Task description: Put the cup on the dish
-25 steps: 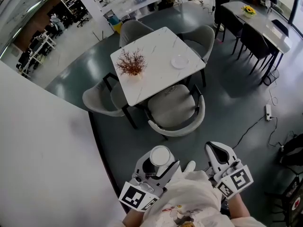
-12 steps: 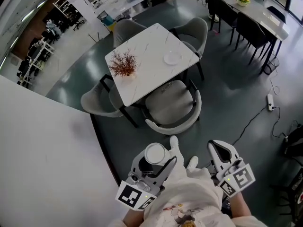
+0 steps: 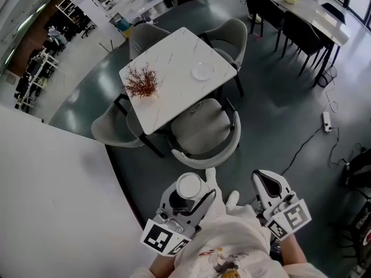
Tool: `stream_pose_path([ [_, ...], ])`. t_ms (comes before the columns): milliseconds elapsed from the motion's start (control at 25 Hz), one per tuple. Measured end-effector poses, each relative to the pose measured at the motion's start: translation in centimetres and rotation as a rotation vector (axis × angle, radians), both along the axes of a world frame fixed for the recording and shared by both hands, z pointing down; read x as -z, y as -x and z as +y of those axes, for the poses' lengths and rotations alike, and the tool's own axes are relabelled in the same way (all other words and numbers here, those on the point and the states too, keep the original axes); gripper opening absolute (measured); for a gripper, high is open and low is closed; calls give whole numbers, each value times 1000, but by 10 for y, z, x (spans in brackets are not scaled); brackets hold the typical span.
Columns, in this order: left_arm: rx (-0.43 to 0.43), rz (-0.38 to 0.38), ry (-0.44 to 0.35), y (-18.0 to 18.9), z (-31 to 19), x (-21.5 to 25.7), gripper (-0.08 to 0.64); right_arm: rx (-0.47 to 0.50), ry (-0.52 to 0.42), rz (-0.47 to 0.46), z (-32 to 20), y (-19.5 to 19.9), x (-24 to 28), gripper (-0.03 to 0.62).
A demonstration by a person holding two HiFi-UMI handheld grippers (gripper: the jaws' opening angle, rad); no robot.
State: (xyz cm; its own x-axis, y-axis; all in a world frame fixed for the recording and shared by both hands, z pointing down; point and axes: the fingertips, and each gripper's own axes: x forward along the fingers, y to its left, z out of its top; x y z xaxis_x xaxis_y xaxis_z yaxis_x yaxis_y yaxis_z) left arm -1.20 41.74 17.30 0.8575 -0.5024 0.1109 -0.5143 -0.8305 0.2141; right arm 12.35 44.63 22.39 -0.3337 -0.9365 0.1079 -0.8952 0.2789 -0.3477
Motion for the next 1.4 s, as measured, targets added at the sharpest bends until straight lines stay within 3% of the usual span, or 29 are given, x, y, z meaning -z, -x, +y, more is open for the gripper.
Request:
stream_pose_path([
  [680, -81, 46, 1, -24, -96, 6, 258, -81, 8, 46, -77, -20, 14, 6],
  [1200, -110, 107, -11, 4, -192, 15, 258, -96, -4, 84, -171, 14, 31, 6],
  [1400, -110, 126, 19, 23, -227, 4, 258, -99, 9, 89, -209, 34, 26, 6],
])
